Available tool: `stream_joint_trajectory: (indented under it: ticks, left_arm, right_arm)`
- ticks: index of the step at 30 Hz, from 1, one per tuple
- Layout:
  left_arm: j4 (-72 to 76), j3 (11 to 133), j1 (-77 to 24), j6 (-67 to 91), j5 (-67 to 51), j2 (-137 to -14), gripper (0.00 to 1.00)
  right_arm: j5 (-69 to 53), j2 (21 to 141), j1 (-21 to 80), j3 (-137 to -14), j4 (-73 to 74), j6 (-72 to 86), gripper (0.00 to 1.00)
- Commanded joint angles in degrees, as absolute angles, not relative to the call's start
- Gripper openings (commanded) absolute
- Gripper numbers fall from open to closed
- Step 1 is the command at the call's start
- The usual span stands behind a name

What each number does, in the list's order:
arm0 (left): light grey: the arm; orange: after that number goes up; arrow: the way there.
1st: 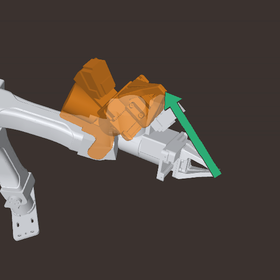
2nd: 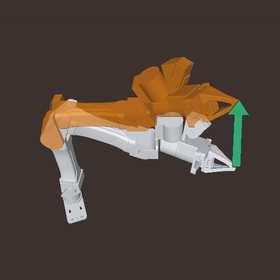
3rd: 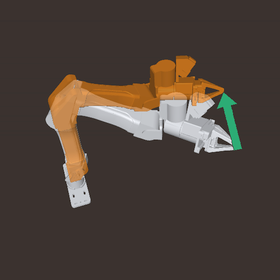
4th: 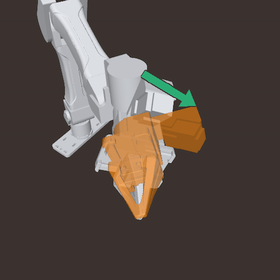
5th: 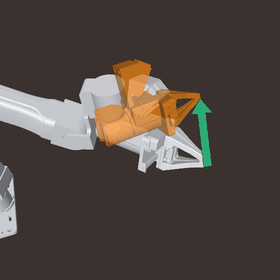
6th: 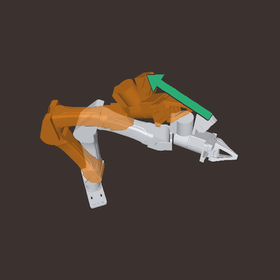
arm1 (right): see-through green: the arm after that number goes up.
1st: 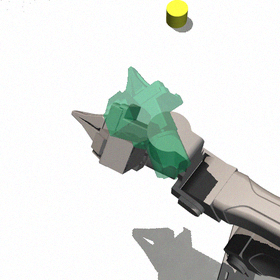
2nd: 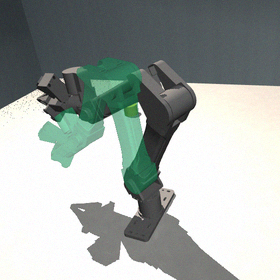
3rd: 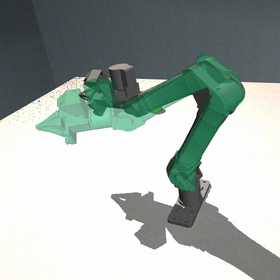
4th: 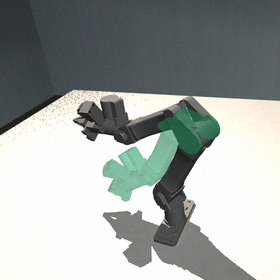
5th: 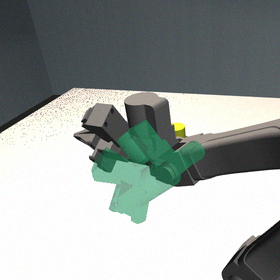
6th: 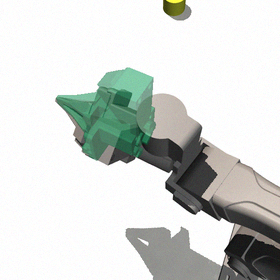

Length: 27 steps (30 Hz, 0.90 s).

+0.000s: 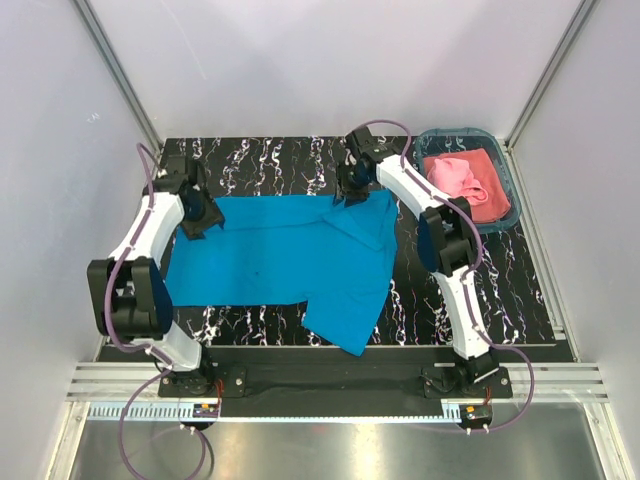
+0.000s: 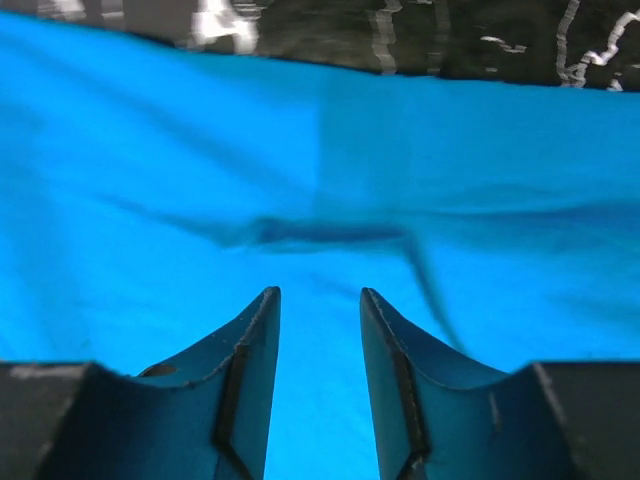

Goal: Fold and stack the t-shirts
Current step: Fold the tshirt

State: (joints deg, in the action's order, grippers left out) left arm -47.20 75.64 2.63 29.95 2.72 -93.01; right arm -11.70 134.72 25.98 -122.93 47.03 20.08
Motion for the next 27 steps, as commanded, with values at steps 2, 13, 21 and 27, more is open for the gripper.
stream_joint_trajectory:
  ticks: [2, 13, 21, 27]
  left_arm:
    - [-46.23, 70.32, 1.06, 31.64, 0.53, -87.81, 0.55]
    - [-46.32, 68.29, 0.44, 30.85, 0.7, -86.4, 0.55]
    - [-47.02, 68.82, 0.44, 30.15, 1.05, -86.92, 0.55]
    - [-47.2, 68.91, 0.44, 30.06, 1.32, -86.66, 0.55]
  right_arm:
    - [-9.06, 138.15, 24.43, -127.17, 48.43, 22.76, 0.43]
    - [-7.64, 141.06, 24.61, -127.79, 47.9, 24.96, 0.37]
    - [-8.88, 141.77, 24.7, -127.7, 47.9, 25.22, 0.31]
    - [-9.4, 141.59, 24.96, -127.27, 47.99, 24.79, 0.19]
